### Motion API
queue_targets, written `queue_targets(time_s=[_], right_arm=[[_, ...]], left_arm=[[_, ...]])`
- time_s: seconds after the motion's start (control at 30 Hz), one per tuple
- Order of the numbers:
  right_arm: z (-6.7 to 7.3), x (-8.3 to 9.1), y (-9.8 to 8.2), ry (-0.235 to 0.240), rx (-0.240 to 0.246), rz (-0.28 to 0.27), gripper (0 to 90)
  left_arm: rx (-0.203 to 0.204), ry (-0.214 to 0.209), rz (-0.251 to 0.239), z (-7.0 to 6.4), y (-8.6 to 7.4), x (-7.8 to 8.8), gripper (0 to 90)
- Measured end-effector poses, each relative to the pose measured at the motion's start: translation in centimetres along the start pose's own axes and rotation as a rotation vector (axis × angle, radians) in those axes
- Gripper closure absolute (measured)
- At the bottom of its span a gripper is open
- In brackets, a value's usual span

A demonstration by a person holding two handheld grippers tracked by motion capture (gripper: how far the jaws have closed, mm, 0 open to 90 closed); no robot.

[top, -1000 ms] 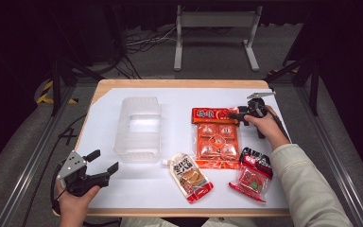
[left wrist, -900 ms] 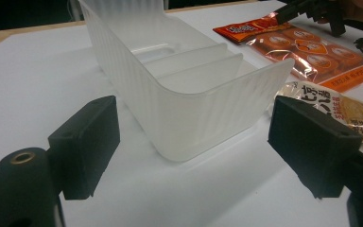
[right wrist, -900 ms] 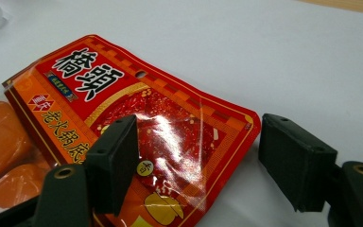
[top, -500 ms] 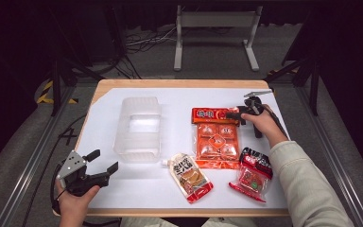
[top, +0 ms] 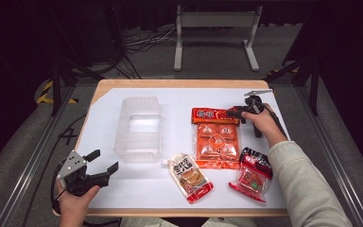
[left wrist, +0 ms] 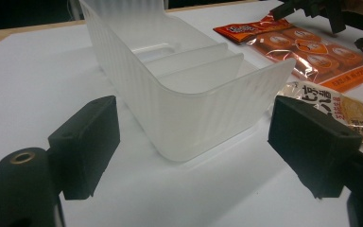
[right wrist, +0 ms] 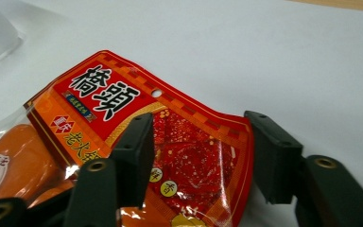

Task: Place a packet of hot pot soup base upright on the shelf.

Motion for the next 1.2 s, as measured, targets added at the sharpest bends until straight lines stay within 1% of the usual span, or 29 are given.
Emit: queue_targets(time_s=[0.13,0.23,0.27,0.4,0.43,0.5,0.53,0.6,0.63,0.77,0.9,0.93,1.03,1.1,1.2], right_arm=[[0.4,0.4,0.2,0.0,0.039,0.003,61.0],[0.5,0.6,0.2,-0.008,0.064,0.004,65.9],[0.4,0.6,0.2,-0.012,0.067,0.004,69.0],[0.0,0.7,0.2,-0.068,0.101,0.022,88.4],[-0.1,0.8,0.2,-0.089,0.122,0.028,90.0],[-0.1,0.9,0.3,-0.092,0.123,0.025,90.0],[0.0,1.0,0.5,-0.097,0.132,0.018,90.0],[0.1,1.3,0.6,-0.092,0.132,0.015,90.0],[0.2,1.4,0.7,-0.091,0.14,0.013,90.0],[0.6,2.0,1.1,-0.086,0.146,-0.002,90.0],[0.9,2.6,1.4,-0.084,0.147,-0.018,90.0],[1.0,2.8,1.6,-0.087,0.154,-0.025,90.0],[1.3,3.4,1.8,-0.071,0.146,-0.037,90.0],[1.4,3.8,2.0,-0.064,0.144,-0.046,90.0],[1.8,4.4,2.3,-0.057,0.146,-0.059,90.0]], left_arm=[[0.002,-0.001,0.001,0.0,0.0,0.0,18.4],[0.003,0.001,-0.002,0.1,0.0,0.0,18.4],[0.003,0.0,-0.002,0.1,0.0,0.0,18.5],[0.002,-0.005,-0.003,0.1,0.1,0.0,19.3],[0.004,-0.006,-0.004,0.1,0.1,0.1,19.3],[0.007,-0.003,-0.003,0.1,0.1,0.1,19.3],[0.01,-0.003,-0.005,0.2,0.1,0.1,19.4],[0.01,-0.012,-0.005,0.2,0.1,0.1,20.1],[0.009,-0.013,-0.002,0.2,0.1,0.1,20.7],[-0.004,-0.023,-0.002,0.0,0.3,0.0,22.9],[-0.002,-0.022,-0.009,-0.2,0.7,0.0,23.3],[-0.001,-0.025,-0.009,-0.1,0.8,0.0,23.2],[0.005,-0.02,-0.012,-0.1,1.0,-0.1,19.9],[0.002,-0.027,-0.008,-0.1,1.1,-0.2,17.4],[0.004,-0.031,-0.028,-0.3,1.4,-0.5,15.9]])
Point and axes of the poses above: each handheld gripper's, and its own axes: x roughly backward along the jaws, y roughly out of its top, z roughly to its left, the point moved 6 cm from there along -x, roughly forward along the jaws, and after that the axes turned 4 degrees about y, right-handed, at the moved point
